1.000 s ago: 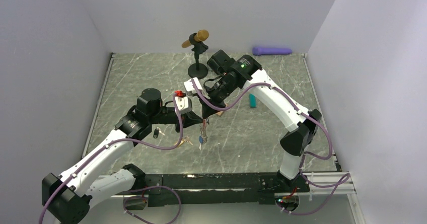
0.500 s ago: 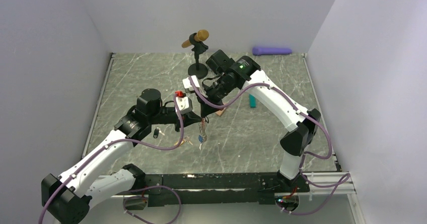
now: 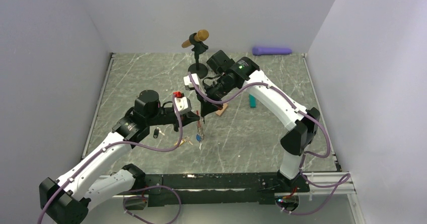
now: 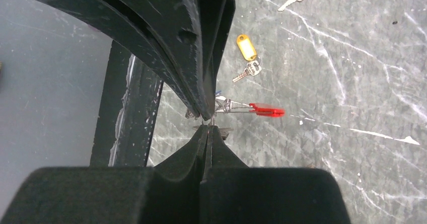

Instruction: Put the keys on the keyring

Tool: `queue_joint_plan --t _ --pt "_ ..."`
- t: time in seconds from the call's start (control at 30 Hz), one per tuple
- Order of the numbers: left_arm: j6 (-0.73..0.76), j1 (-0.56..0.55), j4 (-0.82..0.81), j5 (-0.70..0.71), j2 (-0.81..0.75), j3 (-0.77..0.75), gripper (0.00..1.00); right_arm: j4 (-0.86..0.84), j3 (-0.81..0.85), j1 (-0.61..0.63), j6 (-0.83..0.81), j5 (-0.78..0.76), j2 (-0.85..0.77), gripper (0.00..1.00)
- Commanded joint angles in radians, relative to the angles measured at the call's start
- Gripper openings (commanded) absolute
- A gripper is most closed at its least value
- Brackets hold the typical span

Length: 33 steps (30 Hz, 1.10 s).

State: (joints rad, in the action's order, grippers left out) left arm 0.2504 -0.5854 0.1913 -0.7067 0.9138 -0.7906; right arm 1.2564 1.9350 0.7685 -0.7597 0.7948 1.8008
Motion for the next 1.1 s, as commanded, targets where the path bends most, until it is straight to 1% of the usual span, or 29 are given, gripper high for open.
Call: queue_joint_plan --t 0.0,0.53,0.97,1.07 --pt "0.017 -0.003 -0.118 -0.031 -0.045 -0.016 0.00 -0.061 -0.022 -0.018 0.032 -0.013 -0.020 0.00" --pt "0.022 -0.002 -0.132 -0.055 -0.050 -0.004 0.00 -0.049 -0.005 -0.077 0.032 0.108 -0.015 0.00" --pt "0.011 -0.001 -0.184 -0.111 -0.068 0.026 0.00 0.035 0.026 -0.113 -0.073 0.291 -0.023 0.00" --pt "0.008 0.002 -0.219 -0.123 -0.077 0.035 0.00 0.054 0.030 -0.120 -0.095 0.321 -0.025 0.00"
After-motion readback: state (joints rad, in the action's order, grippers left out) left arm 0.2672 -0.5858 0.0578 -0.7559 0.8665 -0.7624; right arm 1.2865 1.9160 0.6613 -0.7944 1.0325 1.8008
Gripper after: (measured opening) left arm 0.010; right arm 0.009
